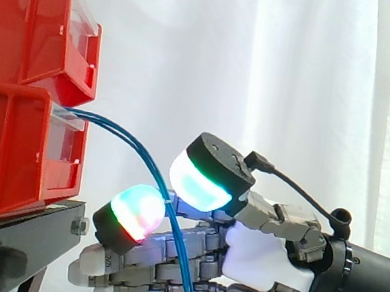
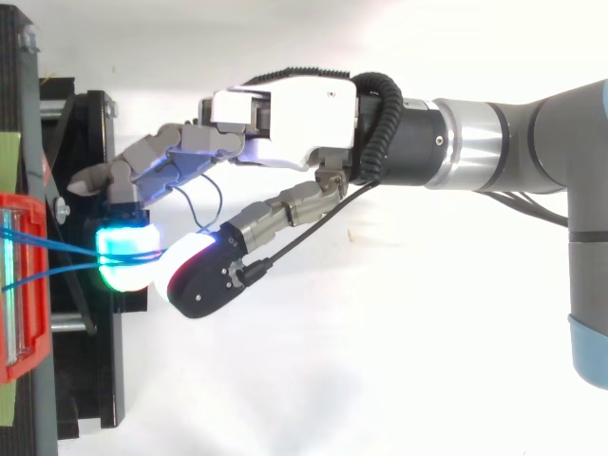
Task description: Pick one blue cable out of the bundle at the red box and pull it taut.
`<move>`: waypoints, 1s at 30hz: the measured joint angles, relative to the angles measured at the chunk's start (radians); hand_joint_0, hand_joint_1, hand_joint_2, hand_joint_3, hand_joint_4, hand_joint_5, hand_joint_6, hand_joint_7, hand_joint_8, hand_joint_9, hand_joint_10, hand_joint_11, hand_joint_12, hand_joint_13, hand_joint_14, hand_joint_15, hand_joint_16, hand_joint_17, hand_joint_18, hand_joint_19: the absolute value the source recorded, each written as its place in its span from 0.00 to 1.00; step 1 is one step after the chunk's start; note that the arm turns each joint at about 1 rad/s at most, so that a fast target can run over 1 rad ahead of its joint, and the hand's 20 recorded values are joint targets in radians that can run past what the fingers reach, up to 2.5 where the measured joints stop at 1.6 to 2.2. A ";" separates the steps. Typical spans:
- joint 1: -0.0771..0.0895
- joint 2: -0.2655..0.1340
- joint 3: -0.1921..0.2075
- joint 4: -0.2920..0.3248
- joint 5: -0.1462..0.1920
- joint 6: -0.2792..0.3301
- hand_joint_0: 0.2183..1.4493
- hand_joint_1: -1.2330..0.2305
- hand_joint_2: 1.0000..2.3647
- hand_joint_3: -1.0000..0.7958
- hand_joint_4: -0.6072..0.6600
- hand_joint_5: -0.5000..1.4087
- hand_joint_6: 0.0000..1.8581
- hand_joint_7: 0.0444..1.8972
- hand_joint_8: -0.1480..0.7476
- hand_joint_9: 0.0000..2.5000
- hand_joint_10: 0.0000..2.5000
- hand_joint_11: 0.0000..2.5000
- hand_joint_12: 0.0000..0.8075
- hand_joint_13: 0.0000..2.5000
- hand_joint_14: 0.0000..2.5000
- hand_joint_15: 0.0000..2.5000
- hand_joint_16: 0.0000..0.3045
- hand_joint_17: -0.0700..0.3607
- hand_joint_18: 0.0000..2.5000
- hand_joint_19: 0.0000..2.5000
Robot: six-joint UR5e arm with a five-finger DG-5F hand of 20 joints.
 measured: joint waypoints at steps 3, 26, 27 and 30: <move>-0.003 0.000 0.000 -0.007 -0.002 0.000 0.31 0.37 0.01 0.37 0.64 0.18 0.41 0.50 0.55 0.25 0.00 0.10 0.44 0.12 0.00 0.04 0.16 0.41 0.08 0.05; -0.004 0.010 0.003 -0.017 -0.007 -0.008 0.34 0.29 0.01 0.53 0.56 0.17 0.48 0.49 0.57 0.28 0.00 0.16 0.46 0.15 0.00 0.05 0.16 0.42 0.14 0.06; -0.004 0.014 0.003 -0.024 -0.007 -0.008 0.34 0.29 0.01 0.52 0.55 0.17 0.48 0.49 0.57 0.29 0.00 0.16 0.46 0.15 0.00 0.05 0.16 0.42 0.14 0.06; -0.003 0.034 0.003 -0.070 -0.008 -0.006 0.35 0.28 0.01 0.52 0.54 0.17 0.48 0.49 0.57 0.29 0.00 0.18 0.45 0.16 0.00 0.05 0.16 0.42 0.14 0.06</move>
